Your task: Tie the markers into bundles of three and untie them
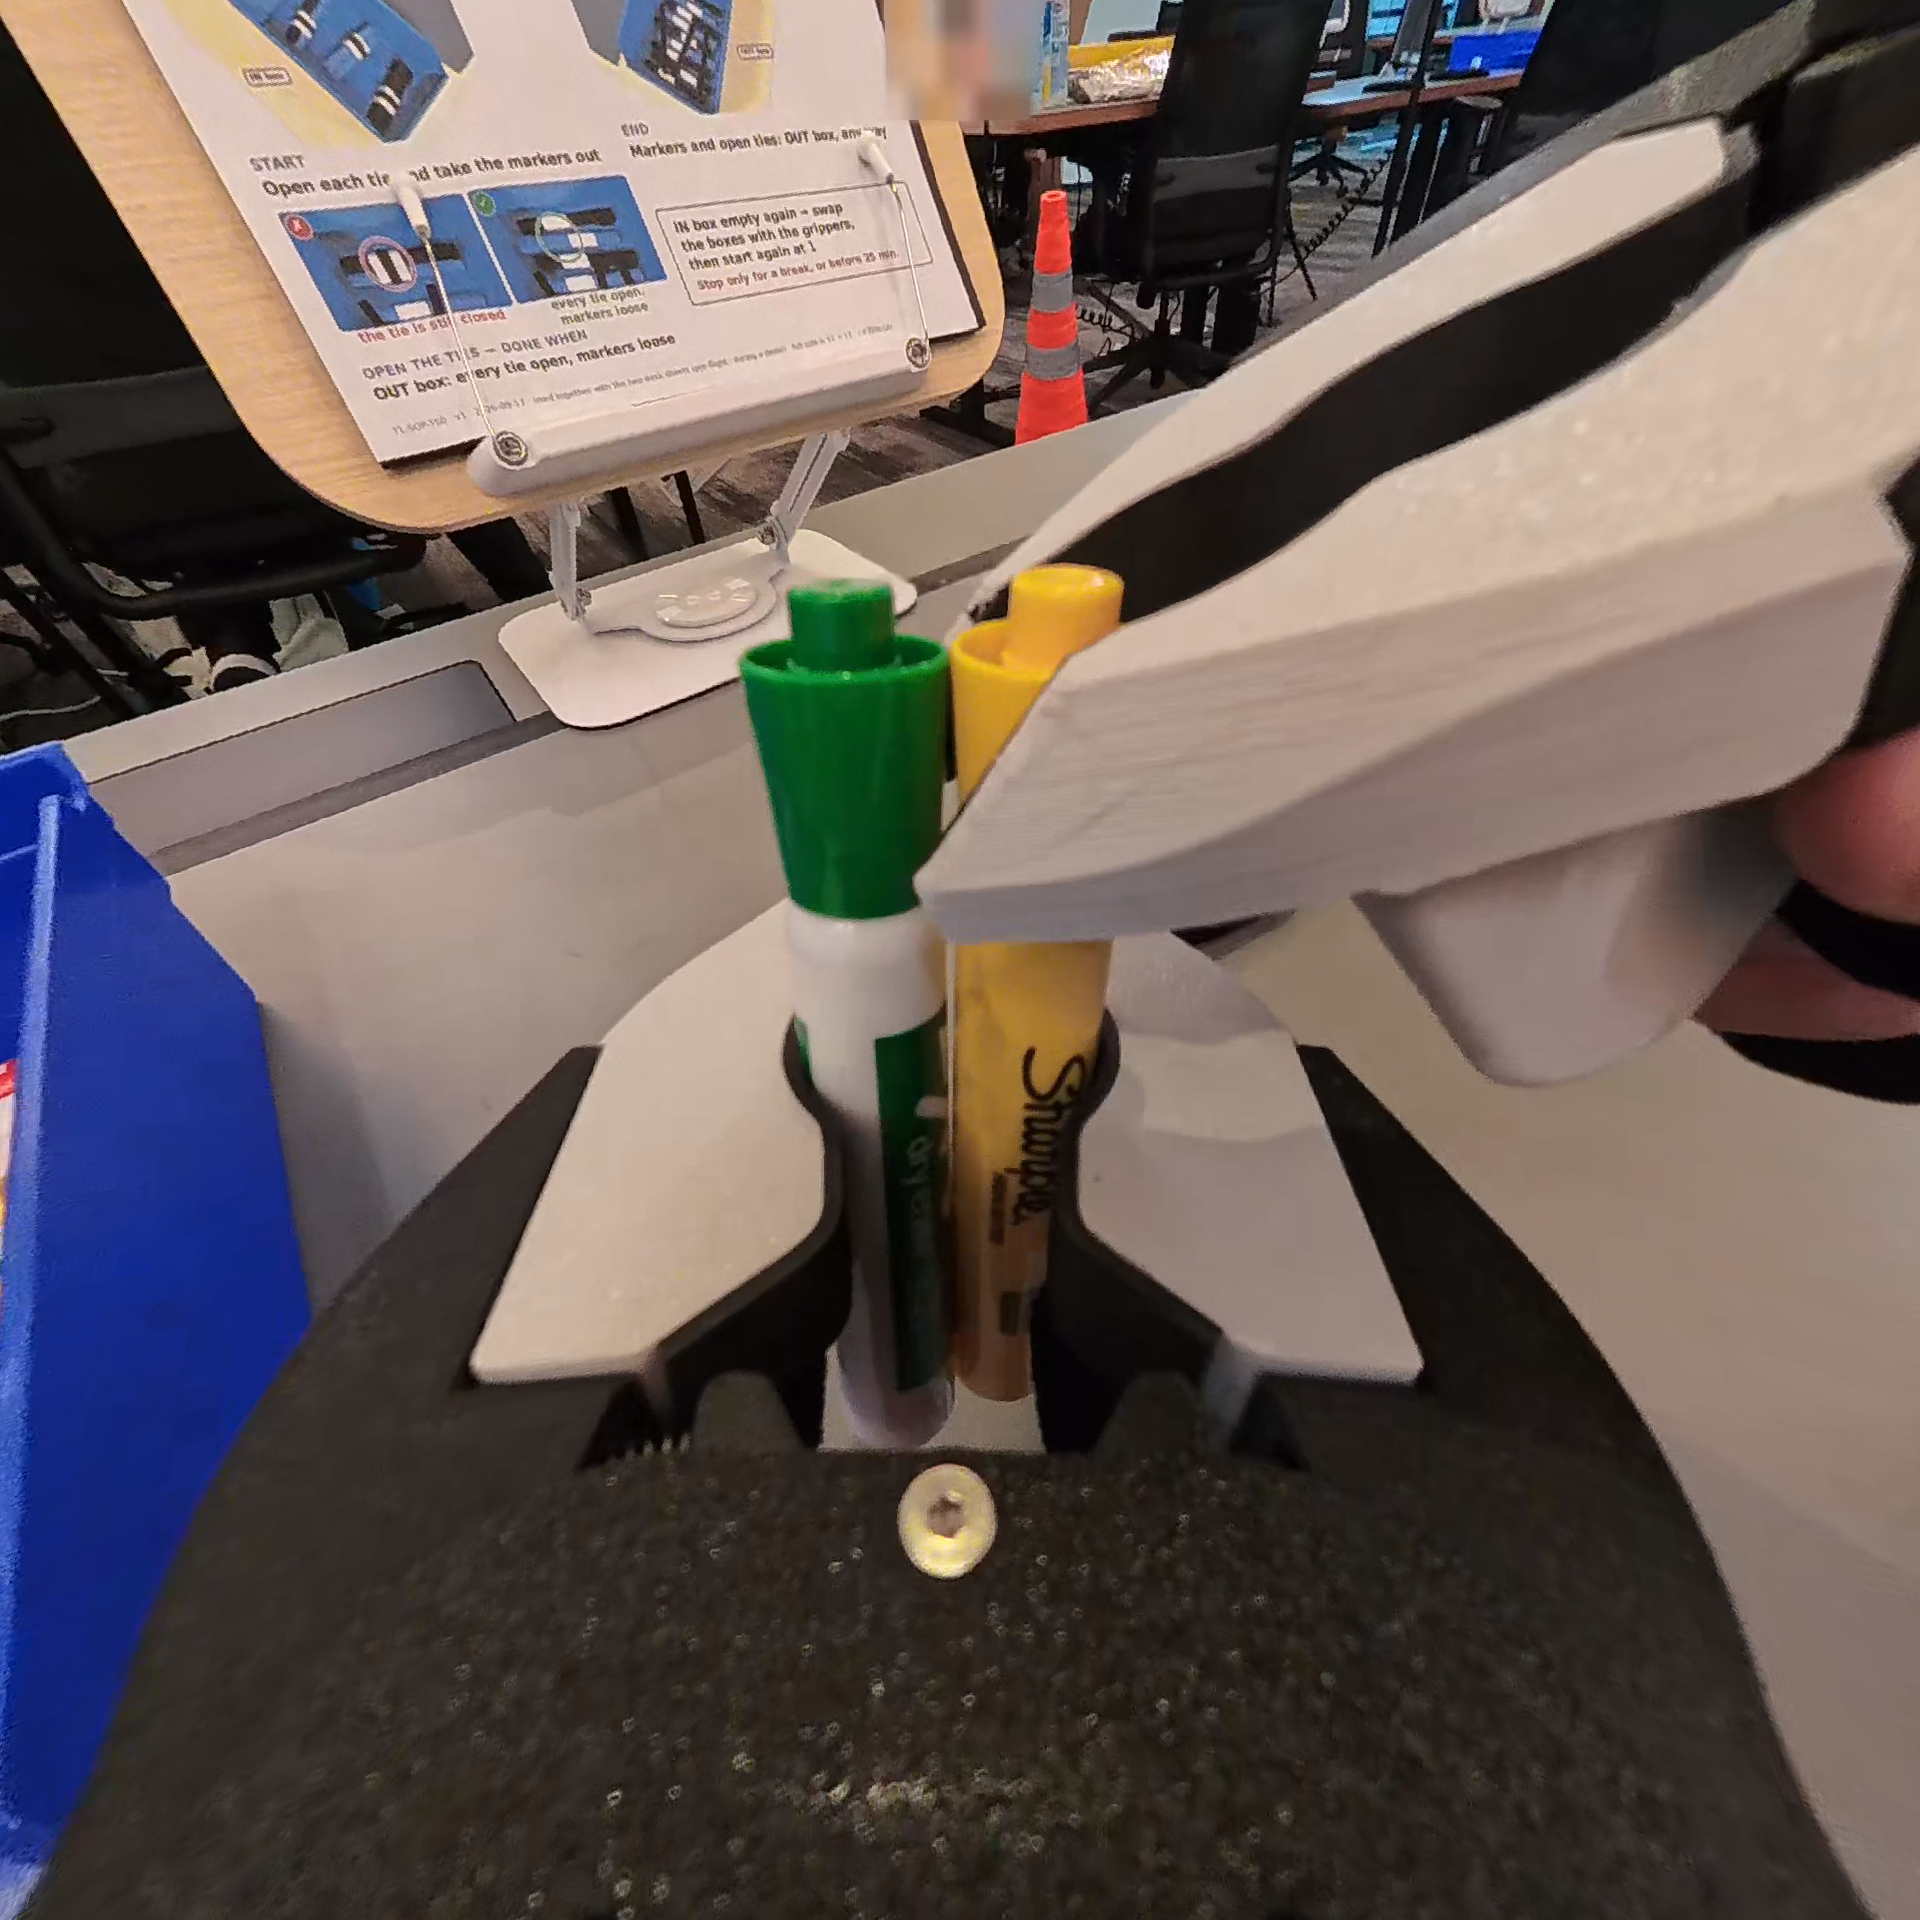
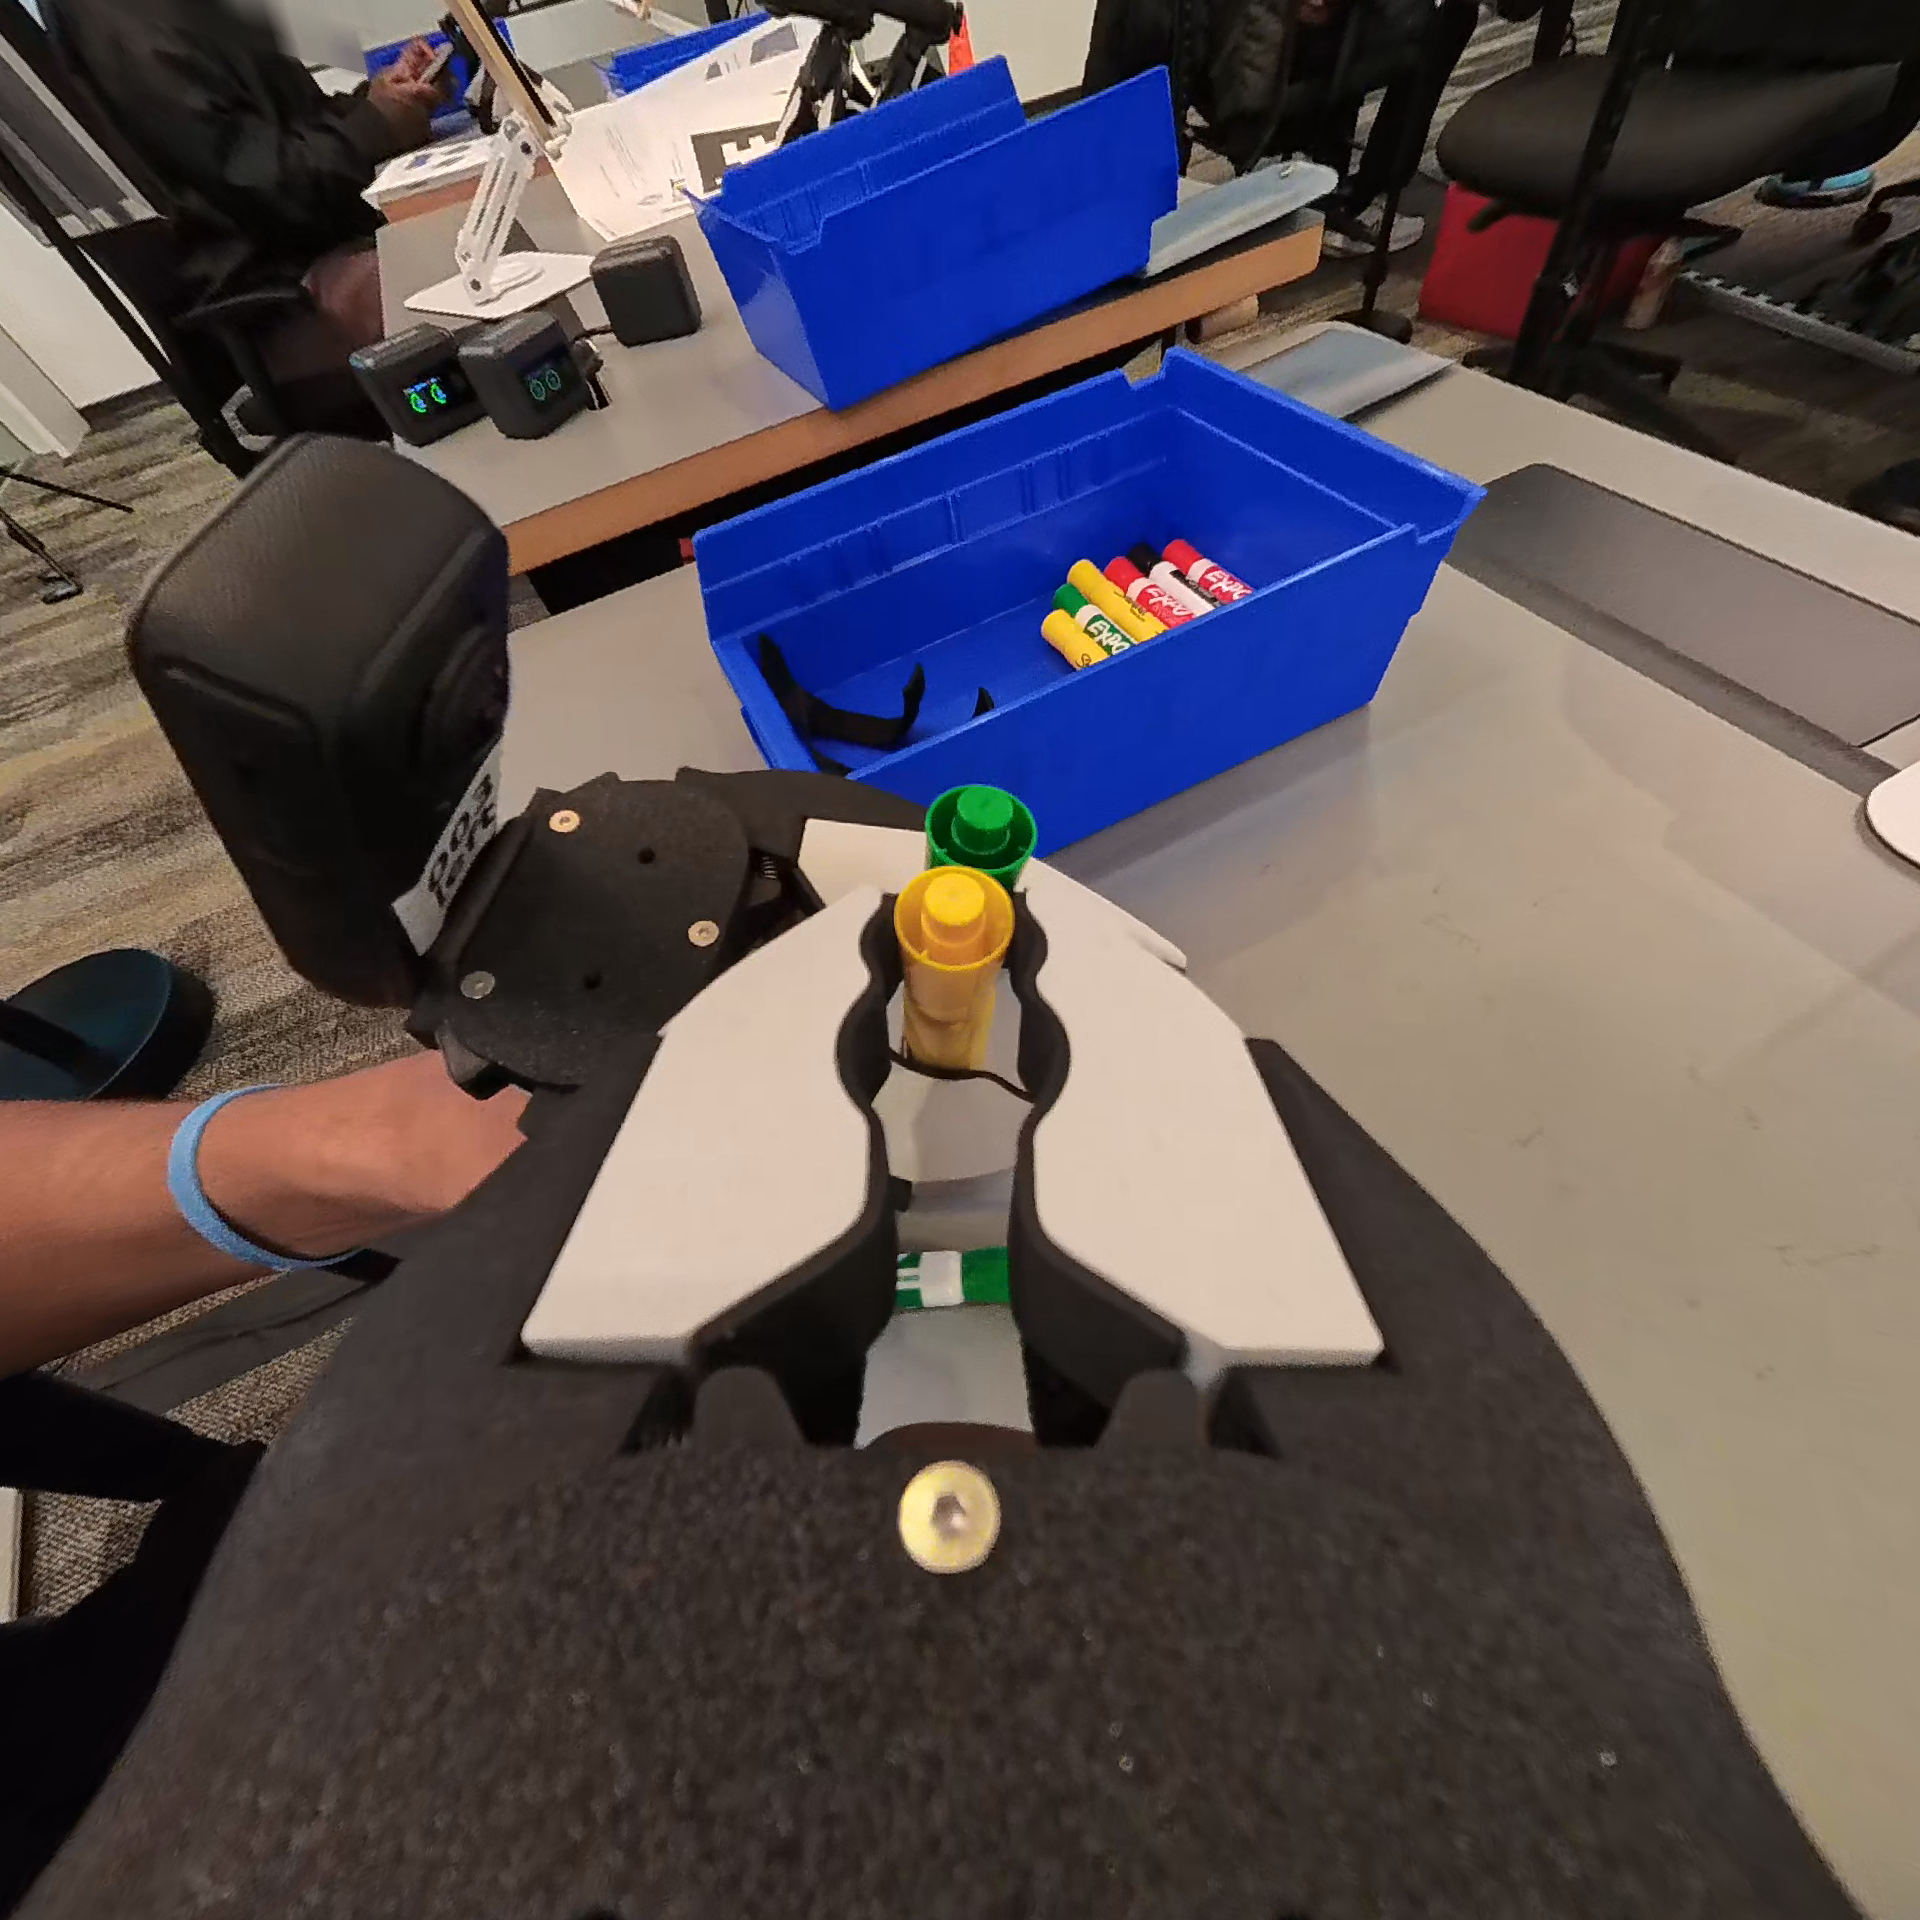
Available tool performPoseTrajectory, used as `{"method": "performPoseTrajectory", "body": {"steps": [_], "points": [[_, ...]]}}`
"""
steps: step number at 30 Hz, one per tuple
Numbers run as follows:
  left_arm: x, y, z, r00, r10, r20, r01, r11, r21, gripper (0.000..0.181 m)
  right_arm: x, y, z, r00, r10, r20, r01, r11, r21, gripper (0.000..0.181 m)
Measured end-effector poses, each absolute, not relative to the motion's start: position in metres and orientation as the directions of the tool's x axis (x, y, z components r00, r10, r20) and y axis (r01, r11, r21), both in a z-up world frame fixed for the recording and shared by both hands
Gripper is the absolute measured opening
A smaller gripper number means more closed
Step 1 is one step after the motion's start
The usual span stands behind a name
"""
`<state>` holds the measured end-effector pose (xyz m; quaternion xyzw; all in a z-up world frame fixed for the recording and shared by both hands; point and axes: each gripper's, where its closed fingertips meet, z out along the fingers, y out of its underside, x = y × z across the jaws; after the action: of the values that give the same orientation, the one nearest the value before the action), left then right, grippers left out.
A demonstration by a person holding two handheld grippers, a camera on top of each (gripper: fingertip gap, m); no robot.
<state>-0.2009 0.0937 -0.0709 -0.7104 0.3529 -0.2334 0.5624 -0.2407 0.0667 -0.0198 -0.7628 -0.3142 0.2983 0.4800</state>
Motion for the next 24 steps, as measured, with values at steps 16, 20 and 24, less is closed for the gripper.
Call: {"method": "performPoseTrajectory", "body": {"steps": [16, 20, 24], "points": [[-0.166, 0.072, -0.04, 0.27, -0.955, 0.123, -0.081, -0.15, -0.985, 0.04, -0.193, 0.057, 0.003, 0.253, 0.945, -0.207, 0.21, -0.262, -0.942, 0.07], [-0.137, 0.083, -0.047, 0.232, -0.969, 0.078, -0.117, -0.108, -0.987, 0.041, -0.179, 0.076, -0.009, 0.388, 0.907, -0.165, 0.222, -0.266, -0.938, 0.061], [-0.109, 0.107, -0.062, 0.296, -0.953, -0.069, -0.218, 0.003, -0.976, 0.04, -0.155, 0.094, -0.011, 0.51, 0.842, -0.176, 0.207, -0.319, -0.925, 0.049]]}}
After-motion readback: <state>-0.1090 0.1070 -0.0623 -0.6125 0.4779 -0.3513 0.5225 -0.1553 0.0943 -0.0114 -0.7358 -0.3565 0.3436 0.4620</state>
